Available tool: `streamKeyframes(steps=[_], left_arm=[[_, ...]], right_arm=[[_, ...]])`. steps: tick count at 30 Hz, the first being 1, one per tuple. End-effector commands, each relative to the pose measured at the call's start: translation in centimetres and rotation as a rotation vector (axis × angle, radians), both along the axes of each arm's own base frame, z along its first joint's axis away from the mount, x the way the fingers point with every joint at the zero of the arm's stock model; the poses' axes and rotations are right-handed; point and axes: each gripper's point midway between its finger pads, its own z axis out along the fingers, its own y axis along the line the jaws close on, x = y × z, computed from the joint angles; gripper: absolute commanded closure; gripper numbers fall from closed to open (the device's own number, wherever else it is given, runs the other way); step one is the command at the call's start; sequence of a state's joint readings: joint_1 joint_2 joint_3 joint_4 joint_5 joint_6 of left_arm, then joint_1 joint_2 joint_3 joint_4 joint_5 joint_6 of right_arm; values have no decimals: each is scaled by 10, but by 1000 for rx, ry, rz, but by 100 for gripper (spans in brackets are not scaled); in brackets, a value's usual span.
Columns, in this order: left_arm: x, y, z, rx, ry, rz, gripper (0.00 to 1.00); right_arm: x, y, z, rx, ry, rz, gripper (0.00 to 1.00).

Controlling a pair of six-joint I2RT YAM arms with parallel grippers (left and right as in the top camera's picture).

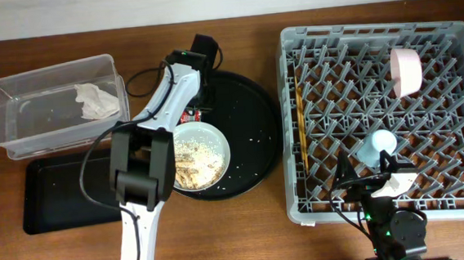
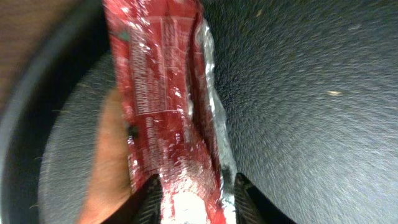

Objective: Sort waste into correct bins and load items into the dishwasher rack

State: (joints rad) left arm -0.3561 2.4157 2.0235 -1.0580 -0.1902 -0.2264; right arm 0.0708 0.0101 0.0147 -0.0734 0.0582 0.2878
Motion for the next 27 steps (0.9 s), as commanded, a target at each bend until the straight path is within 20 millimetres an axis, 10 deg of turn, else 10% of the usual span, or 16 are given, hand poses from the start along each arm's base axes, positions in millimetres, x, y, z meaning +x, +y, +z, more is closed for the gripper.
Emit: streamKeyframes(steps=[1, 3, 6, 8, 13, 14, 15, 16, 20, 25, 27], left_arm=[[-2, -2, -14, -7, 29, 7, 85], [-2, -10, 1, -56, 34, 3, 100], [10, -10, 83, -92, -70, 12, 100], [15, 35, 149, -91, -173, 120, 100], [34, 205, 168, -154, -285, 579, 100], [36, 223, 166, -175, -296, 615, 87], [33, 233, 163, -177, -284, 635, 46], [32, 227, 162, -200, -262, 555, 34], [0, 152, 182, -290, -139, 308, 42], [-15, 60, 96, -85, -6, -34, 42], [-13, 58, 71, -49, -20, -44, 39]], right_arm=[[0, -1, -3, 8, 4, -5, 1], [0, -1, -3, 8, 4, -5, 2], [0, -1, -3, 8, 4, -5, 2], [0, -1, -3, 8, 4, -5, 2], [0, -1, -3, 8, 4, -5, 2], [0, -1, -3, 8, 4, -5, 2], [0, -1, -3, 8, 4, -5, 2], [0, -1, -3, 8, 4, -5, 2], [0, -1, -3, 8, 4, -5, 2], [0, -1, -3, 8, 4, -5, 2], [0, -1, -3, 8, 4, -5, 2]])
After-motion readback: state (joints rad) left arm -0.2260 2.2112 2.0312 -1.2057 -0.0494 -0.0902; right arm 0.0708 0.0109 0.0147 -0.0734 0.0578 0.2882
